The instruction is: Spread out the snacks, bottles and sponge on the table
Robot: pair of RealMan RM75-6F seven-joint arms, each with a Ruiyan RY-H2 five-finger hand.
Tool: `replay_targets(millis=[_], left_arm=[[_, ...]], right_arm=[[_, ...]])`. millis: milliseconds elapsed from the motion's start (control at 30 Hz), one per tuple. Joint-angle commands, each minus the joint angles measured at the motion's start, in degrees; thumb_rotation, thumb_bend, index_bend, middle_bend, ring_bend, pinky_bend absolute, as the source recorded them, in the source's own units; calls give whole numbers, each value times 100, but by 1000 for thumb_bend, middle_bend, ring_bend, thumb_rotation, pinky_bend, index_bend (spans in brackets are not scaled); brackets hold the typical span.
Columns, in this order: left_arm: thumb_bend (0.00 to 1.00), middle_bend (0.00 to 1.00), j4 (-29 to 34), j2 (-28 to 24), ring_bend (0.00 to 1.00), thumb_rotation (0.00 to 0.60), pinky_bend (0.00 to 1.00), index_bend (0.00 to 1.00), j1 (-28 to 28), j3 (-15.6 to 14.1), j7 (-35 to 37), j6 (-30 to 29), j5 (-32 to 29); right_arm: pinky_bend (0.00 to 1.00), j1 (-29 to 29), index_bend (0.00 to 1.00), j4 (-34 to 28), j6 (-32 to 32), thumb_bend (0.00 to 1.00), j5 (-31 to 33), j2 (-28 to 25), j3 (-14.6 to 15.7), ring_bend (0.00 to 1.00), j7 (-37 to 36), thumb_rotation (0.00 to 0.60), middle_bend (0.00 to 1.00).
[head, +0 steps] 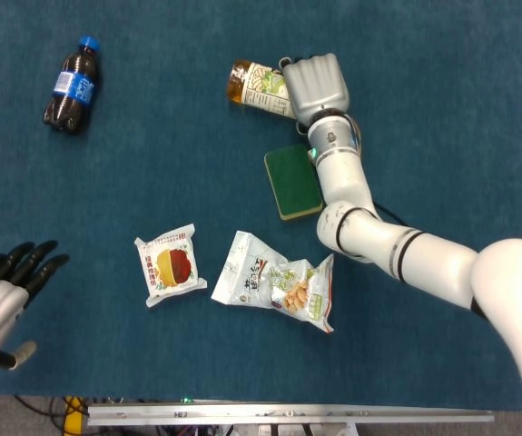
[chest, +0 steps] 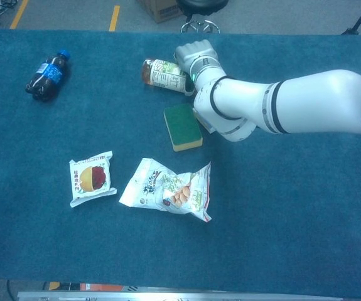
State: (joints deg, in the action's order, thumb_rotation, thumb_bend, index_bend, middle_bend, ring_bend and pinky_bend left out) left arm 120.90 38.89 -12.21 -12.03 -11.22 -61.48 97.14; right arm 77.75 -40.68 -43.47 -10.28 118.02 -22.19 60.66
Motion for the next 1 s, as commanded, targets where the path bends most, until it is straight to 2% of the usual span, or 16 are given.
replay_targets(millis=[33, 167, 367, 600, 767, 1000], left_arm=[[241, 0, -11, 1, 0, 600, 150, 0, 19, -9, 12, -19, 20], [241, 0, -18, 8, 0, 600, 150, 0, 27, -6, 19, -38, 63], [241, 0, -28, 19, 0, 600, 149, 0, 52, -10, 16, -60, 84], [241, 0, 1, 46, 0, 600, 149, 0, 24, 21, -43, -6, 59], [241, 0, 54, 62, 0, 600, 149, 0, -13, 47, -130, 69, 9], [241, 0, 138, 51, 0, 600, 149, 0, -8, 58, -243, 78, -28]], right_arm=[[638, -13, 424, 73, 15, 355, -104, 31, -94, 395, -94, 600, 407], [722, -113, 492, 28, 16, 367, -327, -23, -123, 488, -258, 600, 467], [768, -391, 533, -371, 48, 367, -679, -310, -124, 561, -612, 600, 527], [783, -754, 550, -1353, 0, 367, -1290, -896, -181, 580, -1346, 600, 548], [783, -962, 550, -2213, -63, 365, -1865, -1242, -115, 580, -1859, 600, 548], [783, -972, 550, -3026, -48, 359, -2240, -1385, -40, 580, -2294, 600, 548]])
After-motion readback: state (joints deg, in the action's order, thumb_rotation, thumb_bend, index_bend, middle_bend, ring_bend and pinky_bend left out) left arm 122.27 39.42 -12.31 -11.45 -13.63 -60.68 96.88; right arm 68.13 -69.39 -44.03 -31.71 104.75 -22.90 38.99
